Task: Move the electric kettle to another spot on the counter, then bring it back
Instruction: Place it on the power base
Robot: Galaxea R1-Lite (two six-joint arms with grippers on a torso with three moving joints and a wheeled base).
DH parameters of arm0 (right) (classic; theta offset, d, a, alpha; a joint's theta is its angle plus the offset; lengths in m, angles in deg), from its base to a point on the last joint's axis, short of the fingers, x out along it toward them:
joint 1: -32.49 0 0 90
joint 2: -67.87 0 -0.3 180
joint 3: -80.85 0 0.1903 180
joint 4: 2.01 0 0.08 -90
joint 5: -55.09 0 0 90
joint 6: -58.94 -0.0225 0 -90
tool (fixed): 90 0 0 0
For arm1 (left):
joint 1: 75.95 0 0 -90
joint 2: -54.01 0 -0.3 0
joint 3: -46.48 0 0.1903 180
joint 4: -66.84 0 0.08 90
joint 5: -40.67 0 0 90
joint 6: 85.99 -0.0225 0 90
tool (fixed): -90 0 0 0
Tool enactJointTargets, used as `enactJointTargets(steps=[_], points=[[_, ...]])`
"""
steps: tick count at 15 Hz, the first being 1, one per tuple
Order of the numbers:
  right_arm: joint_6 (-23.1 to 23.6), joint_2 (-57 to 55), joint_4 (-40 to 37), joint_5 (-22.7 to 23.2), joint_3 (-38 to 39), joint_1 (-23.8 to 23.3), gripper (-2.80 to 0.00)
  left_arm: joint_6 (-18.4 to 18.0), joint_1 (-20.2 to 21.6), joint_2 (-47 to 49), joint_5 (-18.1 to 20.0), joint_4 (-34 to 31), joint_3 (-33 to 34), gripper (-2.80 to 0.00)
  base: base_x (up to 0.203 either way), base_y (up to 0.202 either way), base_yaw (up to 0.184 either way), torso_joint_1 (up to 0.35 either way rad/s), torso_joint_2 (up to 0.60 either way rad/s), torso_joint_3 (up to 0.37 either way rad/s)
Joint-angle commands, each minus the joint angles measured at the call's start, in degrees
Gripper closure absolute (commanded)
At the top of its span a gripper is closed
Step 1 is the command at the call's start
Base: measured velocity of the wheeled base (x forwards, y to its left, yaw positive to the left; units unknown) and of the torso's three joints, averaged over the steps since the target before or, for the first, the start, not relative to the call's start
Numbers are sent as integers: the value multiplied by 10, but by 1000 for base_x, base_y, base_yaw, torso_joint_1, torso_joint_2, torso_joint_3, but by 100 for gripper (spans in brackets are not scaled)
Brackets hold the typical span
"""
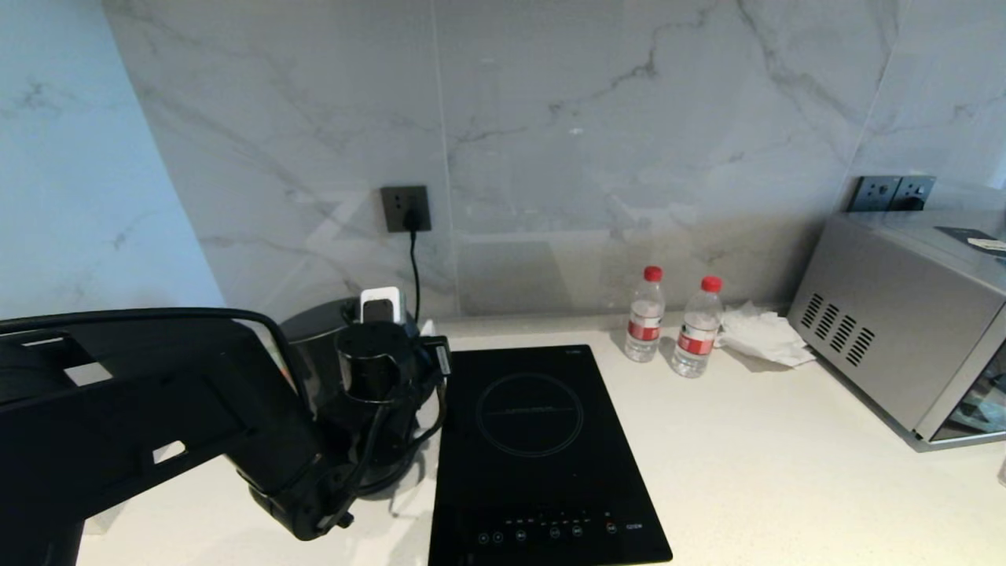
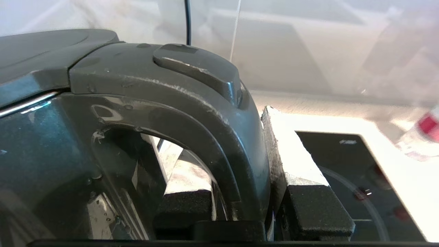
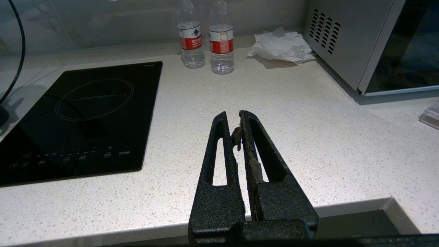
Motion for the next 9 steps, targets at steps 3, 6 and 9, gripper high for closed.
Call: enactJointTargets(steps=[3, 6, 9], points=[[0, 0, 0, 0, 0, 0, 0, 0, -3, 51, -1, 5, -19, 0, 0, 0, 0, 0, 0, 0], [0, 0, 0, 0, 0, 0, 0, 1, -1, 57, -1, 7, -13, 0, 0, 0, 0, 0, 0, 0], [0, 0, 0, 0, 0, 0, 0, 1, 2, 36, 1, 7, 38, 0, 0, 0, 0, 0, 0, 0]])
